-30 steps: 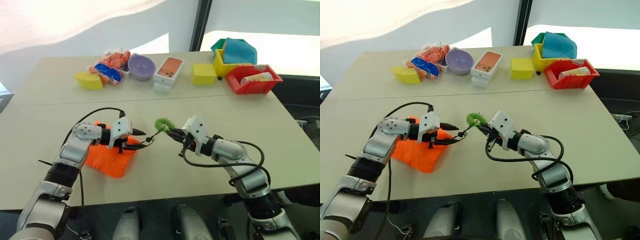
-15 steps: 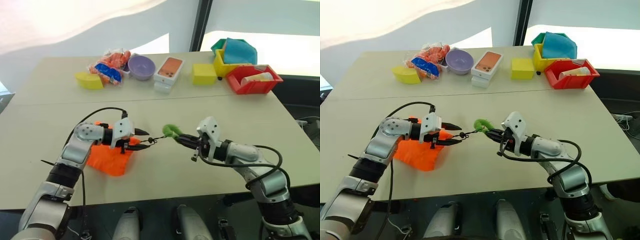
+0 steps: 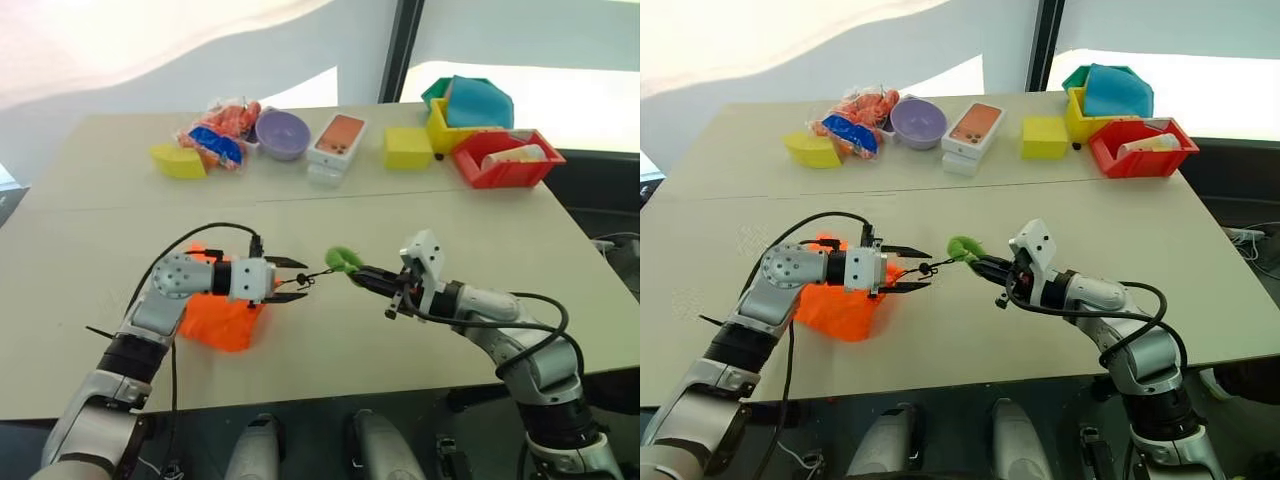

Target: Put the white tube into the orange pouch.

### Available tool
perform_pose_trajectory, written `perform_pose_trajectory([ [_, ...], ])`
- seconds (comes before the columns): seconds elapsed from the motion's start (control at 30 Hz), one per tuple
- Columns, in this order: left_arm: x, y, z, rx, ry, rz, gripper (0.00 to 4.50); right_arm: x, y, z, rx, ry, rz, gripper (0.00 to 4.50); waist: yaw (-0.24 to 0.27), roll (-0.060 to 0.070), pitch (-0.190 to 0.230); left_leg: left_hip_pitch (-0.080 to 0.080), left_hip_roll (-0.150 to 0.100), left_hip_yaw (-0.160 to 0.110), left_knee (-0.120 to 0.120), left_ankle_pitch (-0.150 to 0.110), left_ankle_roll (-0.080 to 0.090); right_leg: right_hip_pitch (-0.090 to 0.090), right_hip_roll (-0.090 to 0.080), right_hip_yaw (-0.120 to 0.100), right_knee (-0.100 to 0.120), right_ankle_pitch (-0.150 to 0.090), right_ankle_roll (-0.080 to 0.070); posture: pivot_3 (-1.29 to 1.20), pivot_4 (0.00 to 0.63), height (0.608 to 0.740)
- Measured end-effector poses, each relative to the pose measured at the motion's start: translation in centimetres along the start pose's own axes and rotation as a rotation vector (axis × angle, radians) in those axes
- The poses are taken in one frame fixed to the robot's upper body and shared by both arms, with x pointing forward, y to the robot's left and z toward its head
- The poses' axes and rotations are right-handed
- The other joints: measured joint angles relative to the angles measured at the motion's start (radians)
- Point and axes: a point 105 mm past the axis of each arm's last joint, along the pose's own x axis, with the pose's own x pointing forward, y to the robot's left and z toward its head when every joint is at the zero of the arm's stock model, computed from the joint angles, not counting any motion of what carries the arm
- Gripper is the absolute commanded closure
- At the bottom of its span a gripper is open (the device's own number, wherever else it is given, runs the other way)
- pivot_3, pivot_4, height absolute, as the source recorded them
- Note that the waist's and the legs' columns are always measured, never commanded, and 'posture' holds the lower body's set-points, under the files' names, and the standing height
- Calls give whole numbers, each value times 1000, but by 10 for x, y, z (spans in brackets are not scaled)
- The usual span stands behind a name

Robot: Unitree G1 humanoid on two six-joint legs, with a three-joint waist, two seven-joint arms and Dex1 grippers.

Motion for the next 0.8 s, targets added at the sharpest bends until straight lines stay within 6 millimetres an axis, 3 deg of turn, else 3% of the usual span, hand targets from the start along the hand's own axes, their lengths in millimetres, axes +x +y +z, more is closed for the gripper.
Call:
perform_pose_trajectory([
  [0.2, 0, -7, -5, 204, 47, 11, 2164, 0, 0, 0, 0, 0, -1, 4500, 4, 0, 0, 0, 0, 0, 0, 0, 0, 0, 0, 0, 0, 0, 0, 0, 150, 740],
  [0.37, 4, 0, -6, 380, 71, 67, 2164, 0, 0, 0, -2, 0, -1, 4500, 3, 0, 0, 0, 0, 0, 0, 0, 0, 0, 0, 0, 0, 0, 1, 0, 150, 740],
  [0.63, 9, 2, -8, 465, 80, 139, 2164, 0, 0, 1, -3, -1, -1, 4500, 2, 0, 0, 0, 0, 0, 0, 0, 0, 0, 0, 0, 0, 1, 3, 0, 150, 740],
  [0.73, 11, 0, -9, 472, 82, 143, 3062, 0, 0, 1, -4, -1, -2, 4500, 2, 0, 0, 0, 0, 0, 0, 0, 0, 0, 0, 0, 0, 1, 3, 0, 150, 740],
  [0.8, 11, 2, -8, 475, 76, 156, 4064, 0, -1, 1, -3, -1, -5, 4500, 2, 0, 0, 0, 0, 0, 0, 0, 0, 0, 0, 0, 0, 1, 2, 0, 150, 740],
])
